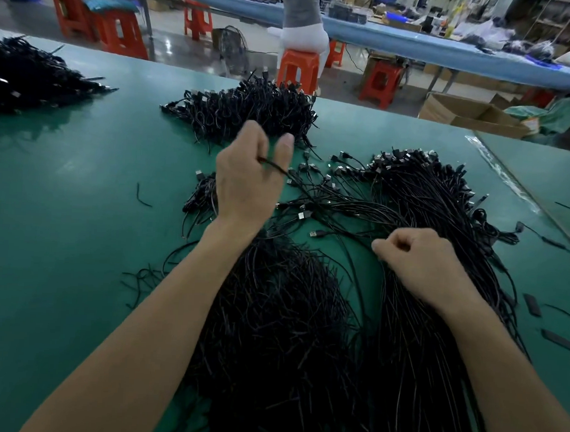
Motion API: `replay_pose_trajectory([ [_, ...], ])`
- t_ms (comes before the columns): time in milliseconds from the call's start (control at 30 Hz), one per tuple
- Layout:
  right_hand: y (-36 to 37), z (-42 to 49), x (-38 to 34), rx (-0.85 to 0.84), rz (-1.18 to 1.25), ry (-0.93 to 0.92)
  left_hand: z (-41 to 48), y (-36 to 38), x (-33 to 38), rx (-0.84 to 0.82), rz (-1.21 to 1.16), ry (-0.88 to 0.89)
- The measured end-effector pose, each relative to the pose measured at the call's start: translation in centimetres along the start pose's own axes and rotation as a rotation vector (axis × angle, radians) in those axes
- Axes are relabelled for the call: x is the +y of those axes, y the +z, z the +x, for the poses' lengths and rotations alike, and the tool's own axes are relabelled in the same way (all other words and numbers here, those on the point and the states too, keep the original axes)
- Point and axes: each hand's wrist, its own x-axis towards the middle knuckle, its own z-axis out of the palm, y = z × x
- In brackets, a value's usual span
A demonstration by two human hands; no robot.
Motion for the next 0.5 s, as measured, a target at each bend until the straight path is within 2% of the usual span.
replay_pose_trajectory([
  [67, 0.3, -0.3, -0.4, -0.149, -0.176, 0.021, -0.2, 0.0, 0.6, -0.193, 0.233, 0.157],
  [100, 0.6, -0.4, -0.7, -0.206, -0.186, -0.017, -0.5, 0.0, 1.0, -0.296, 0.332, 0.2],
  [167, 1.0, -0.6, -2.0, -0.286, -0.017, -0.128, -1.3, 0.2, 1.4, -0.454, 0.443, 0.256],
  [233, 1.7, -0.8, -2.9, -0.307, 0.188, -0.218, -1.9, 0.4, 1.8, -0.532, 0.47, 0.285],
  [367, 2.8, -0.4, -3.6, -0.083, 0.419, -0.281, -2.7, 0.0, 2.5, -0.602, 0.389, 0.322],
  [500, 2.1, -0.2, -3.1, 0.15, 0.565, -0.297, -2.5, -1.0, 1.3, -0.602, 0.302, 0.209],
])
